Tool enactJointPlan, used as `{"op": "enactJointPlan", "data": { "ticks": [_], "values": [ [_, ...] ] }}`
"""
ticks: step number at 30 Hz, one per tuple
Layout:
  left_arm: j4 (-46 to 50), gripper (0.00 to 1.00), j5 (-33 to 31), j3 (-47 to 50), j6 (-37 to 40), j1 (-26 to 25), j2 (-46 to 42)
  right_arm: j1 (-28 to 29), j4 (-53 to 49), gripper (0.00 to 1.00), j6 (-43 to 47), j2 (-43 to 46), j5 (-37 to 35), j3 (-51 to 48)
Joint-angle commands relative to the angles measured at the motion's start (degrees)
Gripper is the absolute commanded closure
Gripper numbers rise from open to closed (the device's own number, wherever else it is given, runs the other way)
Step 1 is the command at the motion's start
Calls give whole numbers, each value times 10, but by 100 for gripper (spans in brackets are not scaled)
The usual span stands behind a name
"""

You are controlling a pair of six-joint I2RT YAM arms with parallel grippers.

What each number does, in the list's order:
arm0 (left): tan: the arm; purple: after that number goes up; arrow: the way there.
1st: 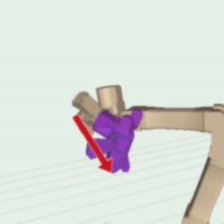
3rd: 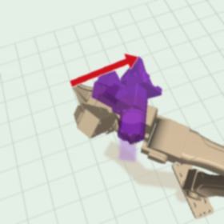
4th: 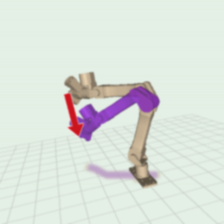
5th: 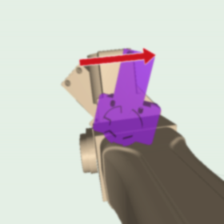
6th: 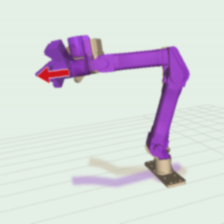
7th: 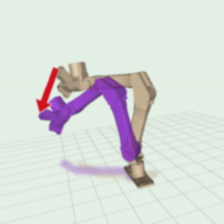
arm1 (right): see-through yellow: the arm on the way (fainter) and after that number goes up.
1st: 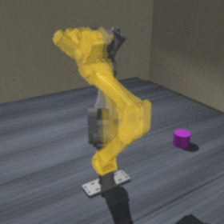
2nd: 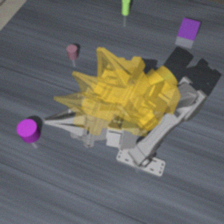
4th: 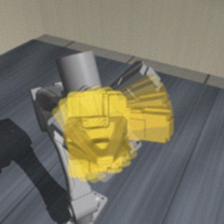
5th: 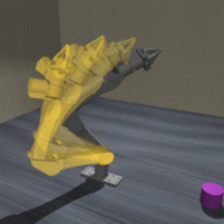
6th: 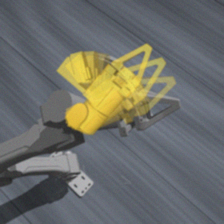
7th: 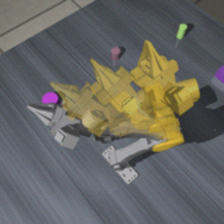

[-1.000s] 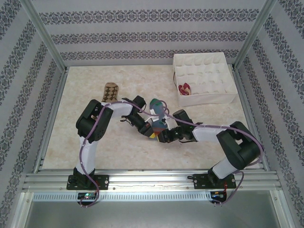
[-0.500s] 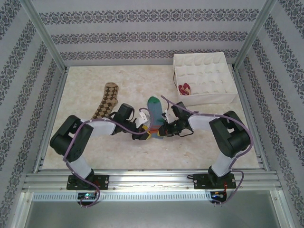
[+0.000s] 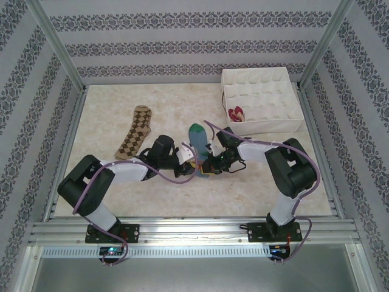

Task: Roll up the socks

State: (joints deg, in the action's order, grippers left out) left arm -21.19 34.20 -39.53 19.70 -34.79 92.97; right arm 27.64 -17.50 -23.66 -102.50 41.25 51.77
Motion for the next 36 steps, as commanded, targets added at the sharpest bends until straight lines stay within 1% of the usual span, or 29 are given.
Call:
{"op": "enactJointPlan", "data": {
  "ticks": [1, 2, 4, 5, 7, 8, 11, 13, 15, 17, 19, 21, 26, 29, 32, 36],
  "values": [
    [-10, 67, -21, -18, -2, -2, 36, 7, -66, 86, 1, -28, -78, -11],
    [0, 68, -27, -24, -9, -2, 48, 7, -67, 85, 1, -25, -78, -11],
    [17, 70, -37, -34, -25, -3, 65, 6, -66, 77, -1, -19, -83, -12],
    [27, 70, -48, -40, -39, -2, 73, 6, -63, 72, -2, -12, -84, -14],
    [56, 71, -67, -53, -59, -2, 89, 6, -46, 59, -4, 9, -86, -22],
    [75, 71, -76, -60, -66, -2, 99, 5, -35, 55, -6, 25, -92, -27],
    [112, 73, -79, -74, -79, 0, 122, 5, -12, 52, -3, 79, -129, -40],
    [121, 73, -74, -78, -88, 0, 129, 3, 2, 52, 1, 116, -157, -47],
    [127, 73, -71, -81, -97, 3, 132, 3, 15, 55, 6, 143, -177, -52],
    [135, 73, -59, -88, -110, 9, 137, 3, 33, 62, 6, 159, -188, -58],
    [144, 73, -45, -97, -124, 15, 145, 7, 56, 69, 3, 167, -185, -64],
    [154, 75, -32, -106, -137, 22, 154, 13, 84, 72, -1, 167, -174, -69],
    [168, 75, -18, -120, -188, 38, 162, 38, 111, 72, 0, 127, -157, -58],
    [183, 76, -13, -129, -203, 44, 165, 43, 123, 72, -4, 103, -154, -53],
    [193, 76, -6, -136, -211, 48, 167, 42, 111, 72, -3, 76, -166, -41],
    [178, 76, -3, -126, -195, 49, 158, 34, 71, 72, -12, 37, -189, -21]
  ]
}}
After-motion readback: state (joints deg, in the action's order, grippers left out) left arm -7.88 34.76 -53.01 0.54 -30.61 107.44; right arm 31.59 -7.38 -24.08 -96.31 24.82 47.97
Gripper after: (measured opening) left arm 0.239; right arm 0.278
